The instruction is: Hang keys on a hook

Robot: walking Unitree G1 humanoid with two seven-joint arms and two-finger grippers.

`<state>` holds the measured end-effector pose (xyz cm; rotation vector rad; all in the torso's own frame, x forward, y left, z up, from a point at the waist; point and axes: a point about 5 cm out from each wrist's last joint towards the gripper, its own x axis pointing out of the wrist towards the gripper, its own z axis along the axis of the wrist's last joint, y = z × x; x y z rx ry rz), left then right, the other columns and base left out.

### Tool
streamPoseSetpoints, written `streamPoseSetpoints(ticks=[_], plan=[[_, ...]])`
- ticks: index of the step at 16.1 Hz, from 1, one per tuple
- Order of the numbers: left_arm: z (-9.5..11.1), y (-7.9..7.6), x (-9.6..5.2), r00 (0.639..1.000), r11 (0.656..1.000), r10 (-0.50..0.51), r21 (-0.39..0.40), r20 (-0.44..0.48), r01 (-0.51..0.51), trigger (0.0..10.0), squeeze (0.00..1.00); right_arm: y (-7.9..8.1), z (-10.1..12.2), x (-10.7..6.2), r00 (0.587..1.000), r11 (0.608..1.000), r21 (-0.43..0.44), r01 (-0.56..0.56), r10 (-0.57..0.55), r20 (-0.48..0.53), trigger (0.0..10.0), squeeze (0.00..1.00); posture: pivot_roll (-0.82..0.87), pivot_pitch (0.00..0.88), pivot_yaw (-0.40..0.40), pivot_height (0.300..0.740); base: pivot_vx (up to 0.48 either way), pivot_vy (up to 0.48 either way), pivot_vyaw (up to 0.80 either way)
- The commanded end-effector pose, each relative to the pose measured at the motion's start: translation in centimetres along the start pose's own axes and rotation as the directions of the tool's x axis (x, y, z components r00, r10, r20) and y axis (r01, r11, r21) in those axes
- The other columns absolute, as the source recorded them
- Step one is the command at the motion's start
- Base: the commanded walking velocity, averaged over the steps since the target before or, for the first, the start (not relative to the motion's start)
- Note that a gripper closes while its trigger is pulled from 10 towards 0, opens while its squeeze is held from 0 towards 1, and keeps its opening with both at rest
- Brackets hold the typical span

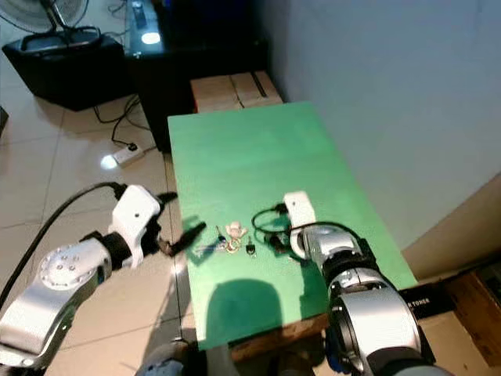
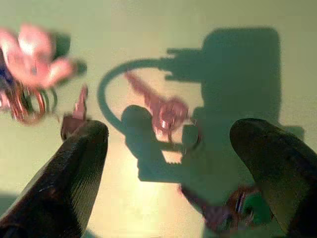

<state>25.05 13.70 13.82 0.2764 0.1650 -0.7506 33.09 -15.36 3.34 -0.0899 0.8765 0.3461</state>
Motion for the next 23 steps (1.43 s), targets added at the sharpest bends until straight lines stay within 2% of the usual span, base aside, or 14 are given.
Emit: streamPoseSetpoints(ticks=[1, 3, 8, 15, 21, 22, 23], plan=[[0.2, -0.6, -0.3, 0.998, 0.998, -0.057, -0.007, -0.005, 0.057, 10.0, 0.00, -0.3, 0.5, -0.2, 1.000, 0.999, -0.033, 0.012, -0.013, -0.007, 10.0, 0.00, 0.06, 0.162, 0.003, 0.718, 0.000, 0.000, 0.00], [0.2, -1.1, -0.6, 0.993, 0.993, -0.120, -0.023, -0.009, 0.119, 10.0, 0.00, -0.5, 0.5, -0.3, 1.000, 0.998, -0.054, 0.019, -0.020, -0.011, 10.0, 0.00, 0.06, 0.160, 0.004, 0.718, 0.000, 0.000, 0.00], [0.6, -1.2, -0.8, 0.992, 0.992, -0.127, -0.026, -0.013, 0.126, 10.0, 0.00, -0.8, 0.4, -0.2, 0.999, 0.995, -0.091, 0.041, -0.039, 0.023, 10.0, 0.00, 0.08, 0.172, 0.006, 0.718, 0.000, 0.000, 0.00], [1.3, -0.6, -1.9, 0.993, 0.993, -0.115, -0.006, -0.024, 0.115, 10.0, 0.00, -1.1, 0.5, -0.3, 0.996, 0.998, -0.033, 0.049, -0.047, 0.081, 10.0, 0.00, 0.14, 0.211, 0.044, 0.718, 0.000, 0.000, 0.00], [1.4, -0.5, -2.3, 0.990, 0.991, -0.135, -0.002, -0.049, 0.135, 10.0, 0.00, -1.1, -0.1, -0.2, 0.997, 1.000, 0.006, 0.024, -0.025, 0.072, 10.0, 0.00, 0.16, 0.220, 0.073, 0.718, 0.000, 0.000, 0.00], [1.5, -0.4, -2.3, 0.989, 0.990, -0.140, 0.000, -0.053, 0.140, 10.0, 0.00, -1.0, -0.3, -0.1, 0.998, 1.000, 0.012, 0.020, -0.020, 0.063, 7.5, 0.00, 0.16, 0.220, 0.076, 0.718, 0.000, 0.000, 0.00], [1.5, -0.4, -2.3, 0.988, 0.990, -0.144, 0.000, -0.053, 0.144, 10.0, 0.00, -1.0, -0.3, -0.1, 0.998, 1.000, 0.012, 0.022, -0.023, 0.062, 7.5, 0.00, 0.16, 0.219, 0.076, 0.718, 0.000, 0.000, 0.00]])
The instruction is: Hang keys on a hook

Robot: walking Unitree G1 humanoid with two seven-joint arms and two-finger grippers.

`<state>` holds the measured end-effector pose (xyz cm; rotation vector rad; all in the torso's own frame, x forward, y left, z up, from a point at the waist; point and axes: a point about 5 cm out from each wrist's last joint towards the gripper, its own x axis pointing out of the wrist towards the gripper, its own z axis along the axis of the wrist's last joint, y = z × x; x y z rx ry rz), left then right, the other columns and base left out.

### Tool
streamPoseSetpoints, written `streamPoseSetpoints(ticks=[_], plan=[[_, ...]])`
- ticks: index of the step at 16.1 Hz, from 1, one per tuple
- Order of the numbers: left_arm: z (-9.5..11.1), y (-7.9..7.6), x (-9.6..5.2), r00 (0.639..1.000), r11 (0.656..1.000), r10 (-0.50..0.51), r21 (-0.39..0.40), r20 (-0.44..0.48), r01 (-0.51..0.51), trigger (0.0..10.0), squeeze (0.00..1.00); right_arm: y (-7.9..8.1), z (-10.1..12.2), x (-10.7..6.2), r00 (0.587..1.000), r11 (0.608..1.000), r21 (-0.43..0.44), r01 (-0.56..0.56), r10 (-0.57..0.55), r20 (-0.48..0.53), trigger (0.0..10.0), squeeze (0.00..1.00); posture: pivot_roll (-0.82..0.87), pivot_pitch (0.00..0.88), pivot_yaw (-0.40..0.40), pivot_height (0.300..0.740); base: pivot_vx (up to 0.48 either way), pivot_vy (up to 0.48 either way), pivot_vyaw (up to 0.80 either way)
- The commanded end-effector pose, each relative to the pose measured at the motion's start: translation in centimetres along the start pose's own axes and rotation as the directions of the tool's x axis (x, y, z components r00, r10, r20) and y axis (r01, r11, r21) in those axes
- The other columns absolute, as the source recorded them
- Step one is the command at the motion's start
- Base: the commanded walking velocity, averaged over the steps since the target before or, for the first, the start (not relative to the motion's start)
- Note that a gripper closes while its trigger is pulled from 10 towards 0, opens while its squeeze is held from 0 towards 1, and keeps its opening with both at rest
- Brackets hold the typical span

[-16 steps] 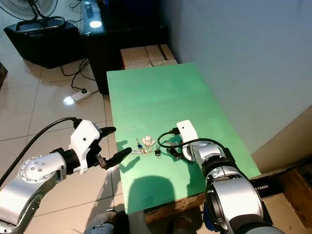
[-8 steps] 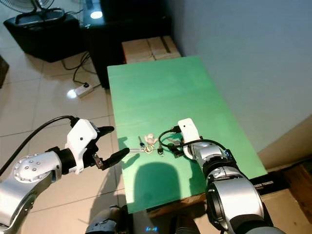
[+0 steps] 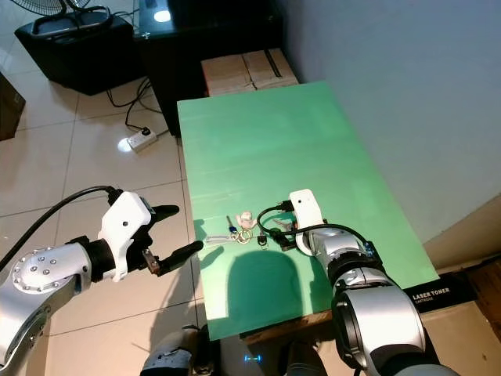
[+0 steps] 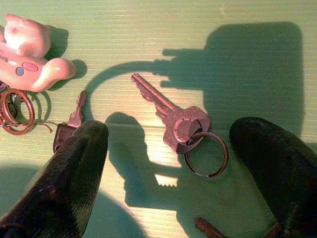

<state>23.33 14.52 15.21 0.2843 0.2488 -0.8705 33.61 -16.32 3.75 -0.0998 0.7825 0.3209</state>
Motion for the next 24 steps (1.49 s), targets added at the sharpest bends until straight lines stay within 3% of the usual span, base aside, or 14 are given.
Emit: streamPoseSetpoints(ticks=[1, 2, 3, 24], plan=[[0.51, -0.06, -0.32, 1.000, 1.000, -0.020, 0.013, 0.009, 0.019, 10.0, 0.00, 0.03, -0.81, 0.05, 1.000, 1.000, 0.027, -0.008, 0.009, -0.030, 4.1, 0.00, 0.16, 0.219, 0.078, 0.718, 0.000, 0.000, 0.00], [0.50, -0.05, -0.33, 1.000, 1.000, -0.022, 0.012, 0.008, 0.022, 10.0, 0.00, 0.02, -0.83, 0.05, 0.999, 1.000, 0.029, -0.007, 0.008, -0.031, 3.8, 0.00, 0.16, 0.217, 0.078, 0.718, 0.000, 0.000, 0.00], [0.50, 0.01, -0.32, 1.000, 1.000, -0.027, 0.012, 0.007, 0.027, 10.0, 0.00, 0.01, -0.88, 0.05, 0.999, 1.000, 0.030, -0.007, 0.008, -0.035, 0.0, 0.00, 0.15, 0.214, 0.077, 0.718, 0.000, 0.000, 0.00], [0.78, 0.44, 0.49, 0.998, 0.998, -0.057, 0.029, 0.014, 0.056, 10.0, 0.00, -0.23, -1.54, -0.05, 0.997, 0.999, 0.035, -0.013, 0.015, -0.069, 0.0, 0.00, 0.14, 0.174, 0.090, 0.718, 0.000, 0.000, 0.00]])
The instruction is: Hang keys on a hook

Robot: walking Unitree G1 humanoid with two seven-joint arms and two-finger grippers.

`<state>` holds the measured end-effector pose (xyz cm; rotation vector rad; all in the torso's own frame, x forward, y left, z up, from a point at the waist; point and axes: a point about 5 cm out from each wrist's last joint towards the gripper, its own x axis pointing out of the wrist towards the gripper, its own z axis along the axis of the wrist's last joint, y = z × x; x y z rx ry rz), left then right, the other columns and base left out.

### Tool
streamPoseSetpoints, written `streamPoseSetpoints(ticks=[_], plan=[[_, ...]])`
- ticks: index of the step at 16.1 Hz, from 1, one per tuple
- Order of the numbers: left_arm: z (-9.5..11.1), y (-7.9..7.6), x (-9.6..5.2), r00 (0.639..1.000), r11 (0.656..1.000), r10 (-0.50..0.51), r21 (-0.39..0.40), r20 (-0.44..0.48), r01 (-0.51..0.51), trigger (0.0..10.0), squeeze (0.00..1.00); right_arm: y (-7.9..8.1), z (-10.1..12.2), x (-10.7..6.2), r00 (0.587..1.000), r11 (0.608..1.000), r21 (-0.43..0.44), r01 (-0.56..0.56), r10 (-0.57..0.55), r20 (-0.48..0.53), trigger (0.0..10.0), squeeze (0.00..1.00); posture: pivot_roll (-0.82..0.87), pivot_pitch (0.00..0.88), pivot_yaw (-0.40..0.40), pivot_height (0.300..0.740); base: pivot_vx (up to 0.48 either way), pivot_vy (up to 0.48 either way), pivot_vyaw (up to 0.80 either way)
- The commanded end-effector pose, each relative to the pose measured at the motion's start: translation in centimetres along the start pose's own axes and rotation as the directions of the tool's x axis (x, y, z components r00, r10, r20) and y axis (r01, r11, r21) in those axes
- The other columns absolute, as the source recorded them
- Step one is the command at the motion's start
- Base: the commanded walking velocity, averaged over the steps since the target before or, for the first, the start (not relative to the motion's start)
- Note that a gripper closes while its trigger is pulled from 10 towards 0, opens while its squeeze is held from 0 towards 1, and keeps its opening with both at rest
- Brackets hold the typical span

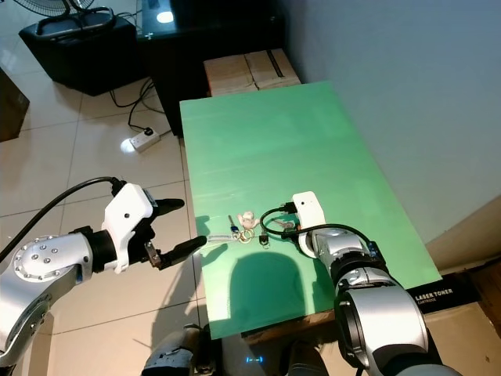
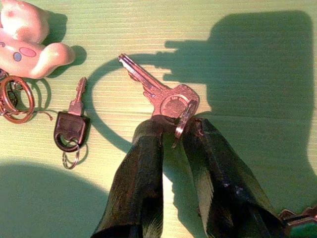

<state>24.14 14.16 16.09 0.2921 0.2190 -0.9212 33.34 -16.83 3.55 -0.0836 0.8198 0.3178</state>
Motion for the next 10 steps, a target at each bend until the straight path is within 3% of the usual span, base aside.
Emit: streamPoseSetpoints(ticks=[1, 6, 10], plan=[[-0.20, -0.08, 0.05, 1.000, 1.000, -0.014, 0.004, -0.011, 0.014, 10.0, 0.00, 0.16, -1.19, 0.18, 0.999, 1.000, 0.015, -0.006, 0.006, -0.035, 0.0, 0.00, 0.14, 0.169, 0.090, 0.718, 0.000, 0.000, 0.00], [0.01, 0.17, 0.34, 1.000, 1.000, 0.011, -0.010, 0.020, -0.011, 10.0, 0.00, -0.08, -1.14, 0.20, 0.999, 1.000, 0.012, 0.023, -0.024, 0.031, 0.0, 0.00, 0.12, 0.138, 0.094, 0.718, 0.000, 0.000, 0.00], [-0.04, 0.62, 0.94, 0.996, 0.997, 0.064, -0.045, 0.065, -0.061, 10.0, 0.00, -0.11, -0.66, 0.17, 0.990, 0.997, 0.069, 0.028, -0.037, 0.134, 0.0, 0.00, 0.08, 0.093, 0.093, 0.718, 0.000, 0.000, 0.00]])
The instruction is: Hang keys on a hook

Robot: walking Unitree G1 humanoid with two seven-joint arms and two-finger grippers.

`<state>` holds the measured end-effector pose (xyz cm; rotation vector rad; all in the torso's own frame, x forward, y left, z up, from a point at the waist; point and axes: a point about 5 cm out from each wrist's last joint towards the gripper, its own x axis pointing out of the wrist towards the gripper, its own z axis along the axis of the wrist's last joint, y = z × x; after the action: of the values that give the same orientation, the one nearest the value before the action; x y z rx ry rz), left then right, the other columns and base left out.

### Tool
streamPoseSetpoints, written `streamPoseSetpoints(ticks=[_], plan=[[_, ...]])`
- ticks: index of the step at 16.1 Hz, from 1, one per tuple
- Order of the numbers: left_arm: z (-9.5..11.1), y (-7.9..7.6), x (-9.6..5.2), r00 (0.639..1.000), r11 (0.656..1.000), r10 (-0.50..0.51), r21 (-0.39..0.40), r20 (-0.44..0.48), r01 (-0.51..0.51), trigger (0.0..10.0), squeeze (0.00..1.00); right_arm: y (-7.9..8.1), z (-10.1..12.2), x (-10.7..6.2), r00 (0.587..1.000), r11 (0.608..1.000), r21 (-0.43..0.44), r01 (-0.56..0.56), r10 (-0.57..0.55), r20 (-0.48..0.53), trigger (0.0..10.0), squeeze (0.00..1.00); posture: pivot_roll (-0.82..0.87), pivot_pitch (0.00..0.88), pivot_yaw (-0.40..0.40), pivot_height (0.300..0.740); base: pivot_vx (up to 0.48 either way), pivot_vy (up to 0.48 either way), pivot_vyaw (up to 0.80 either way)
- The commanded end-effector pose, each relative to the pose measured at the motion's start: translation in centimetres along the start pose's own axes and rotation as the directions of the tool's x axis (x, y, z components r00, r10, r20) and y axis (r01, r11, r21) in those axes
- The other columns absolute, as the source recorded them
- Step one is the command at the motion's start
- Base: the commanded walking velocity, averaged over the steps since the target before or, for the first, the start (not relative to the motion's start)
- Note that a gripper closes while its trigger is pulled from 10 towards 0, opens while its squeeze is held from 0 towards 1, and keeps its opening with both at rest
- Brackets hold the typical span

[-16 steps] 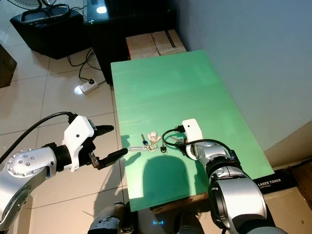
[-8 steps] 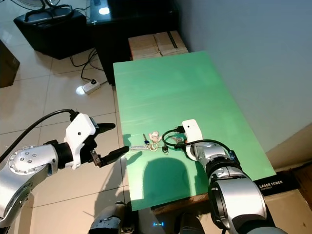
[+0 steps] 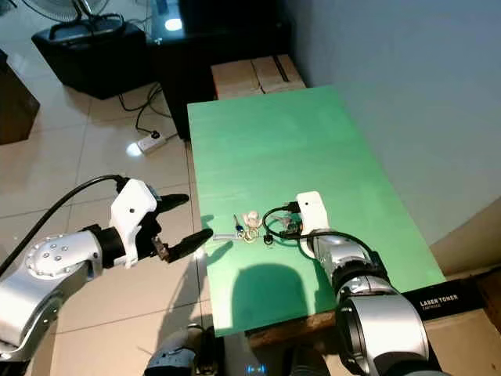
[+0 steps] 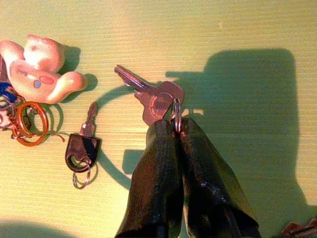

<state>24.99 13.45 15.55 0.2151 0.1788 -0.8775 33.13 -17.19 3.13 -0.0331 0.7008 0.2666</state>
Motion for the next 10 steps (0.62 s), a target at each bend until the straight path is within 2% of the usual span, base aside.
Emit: streamPoseSetpoints(ticks=[1, 3, 5, 8, 10], plan=[[0.3, 0.8, 0.1, 0.998, 0.998, 0.056, 0.002, 0.030, -0.057, 10.0, 0.00, 0.2, 0.0, 0.0, 0.999, 0.999, 0.038, -0.005, 0.003, 0.050, 0.0, 0.00, 0.06, 0.070, 0.092, 0.718, 0.000, 0.000, 0.00], [0.2, 1.3, 0.6, 0.990, 0.992, 0.125, -0.014, 0.063, -0.124, 10.0, 0.00, 0.1, 0.1, -0.1, 0.995, 0.998, 0.061, -0.005, -0.001, 0.099, 0.0, 0.00, 0.03, 0.039, 0.095, 0.718, 0.000, 0.000, 0.00], [0.2, 2.4, 1.0, 0.962, 0.967, 0.251, -0.064, 0.110, -0.246, 10.0, 0.00, -0.2, 0.2, -0.3, 0.985, 0.997, 0.081, -0.001, -0.013, 0.169, 0.0, 0.00, -0.01, 0.000, 0.097, 0.718, 0.000, 0.000, 0.00], [0.1, 3.2, 1.5, 0.926, 0.933, 0.354, -0.116, 0.130, -0.341, 10.0, 0.00, -0.9, 1.0, -1.0, 0.960, 0.997, 0.073, 0.026, -0.045, 0.276, 0.0, 0.00, -0.04, 0.000, 0.101, 0.718, 0.000, 0.000, 0.00], [-0.6, 3.3, 1.7, 0.903, 0.907, 0.412, -0.155, 0.122, -0.392, 10.0, 0.00, -1.2, 2.2, -2.3, 0.911, 0.996, 0.035, 0.081, -0.088, 0.404, 0.0, 0.00, -0.05, 0.000, 0.104, 0.718, 0.000, 0.000, 0.00]])
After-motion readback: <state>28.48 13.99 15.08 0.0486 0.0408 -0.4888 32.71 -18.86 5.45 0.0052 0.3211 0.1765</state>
